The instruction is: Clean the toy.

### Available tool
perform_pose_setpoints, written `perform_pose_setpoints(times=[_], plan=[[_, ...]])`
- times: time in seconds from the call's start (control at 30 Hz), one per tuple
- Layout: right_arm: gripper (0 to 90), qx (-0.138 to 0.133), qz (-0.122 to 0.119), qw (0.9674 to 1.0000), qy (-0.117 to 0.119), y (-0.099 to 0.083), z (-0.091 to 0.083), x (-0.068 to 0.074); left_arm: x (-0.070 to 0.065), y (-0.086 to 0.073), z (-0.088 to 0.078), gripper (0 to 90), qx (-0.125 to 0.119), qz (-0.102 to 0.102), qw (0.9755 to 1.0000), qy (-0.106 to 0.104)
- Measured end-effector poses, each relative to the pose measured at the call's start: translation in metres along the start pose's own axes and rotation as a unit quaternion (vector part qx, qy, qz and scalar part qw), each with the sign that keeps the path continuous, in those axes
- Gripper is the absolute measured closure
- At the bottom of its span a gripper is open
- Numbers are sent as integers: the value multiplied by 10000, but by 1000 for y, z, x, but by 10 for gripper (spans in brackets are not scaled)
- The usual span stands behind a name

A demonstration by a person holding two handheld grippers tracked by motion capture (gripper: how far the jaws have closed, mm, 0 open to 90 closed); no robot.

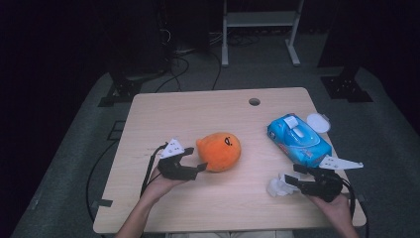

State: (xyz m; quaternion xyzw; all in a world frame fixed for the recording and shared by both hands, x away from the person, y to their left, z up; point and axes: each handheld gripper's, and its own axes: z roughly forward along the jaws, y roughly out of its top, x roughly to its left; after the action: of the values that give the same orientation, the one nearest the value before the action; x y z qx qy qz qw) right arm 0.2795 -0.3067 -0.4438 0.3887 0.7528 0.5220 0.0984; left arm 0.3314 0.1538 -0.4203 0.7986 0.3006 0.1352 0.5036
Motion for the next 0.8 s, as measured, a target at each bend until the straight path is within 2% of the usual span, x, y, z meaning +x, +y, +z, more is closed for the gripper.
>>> perform_pose_setpoints(times=[0.4, 0.63, 0.8], plan=[[339, 39, 11, 10000, -15, -2, 1, 0, 5, -17, -15, 185, -71, -245, 9996, 131], [335, 99, 10, 10000, -10, -5, 3, 1, 11, -27, -23, 137, -208, -508, 9981, 285], [335, 125, -45, 9999, -54, -8, 3, 5, 13, -37, -21, 121, -83, -531, 9978, 387]])
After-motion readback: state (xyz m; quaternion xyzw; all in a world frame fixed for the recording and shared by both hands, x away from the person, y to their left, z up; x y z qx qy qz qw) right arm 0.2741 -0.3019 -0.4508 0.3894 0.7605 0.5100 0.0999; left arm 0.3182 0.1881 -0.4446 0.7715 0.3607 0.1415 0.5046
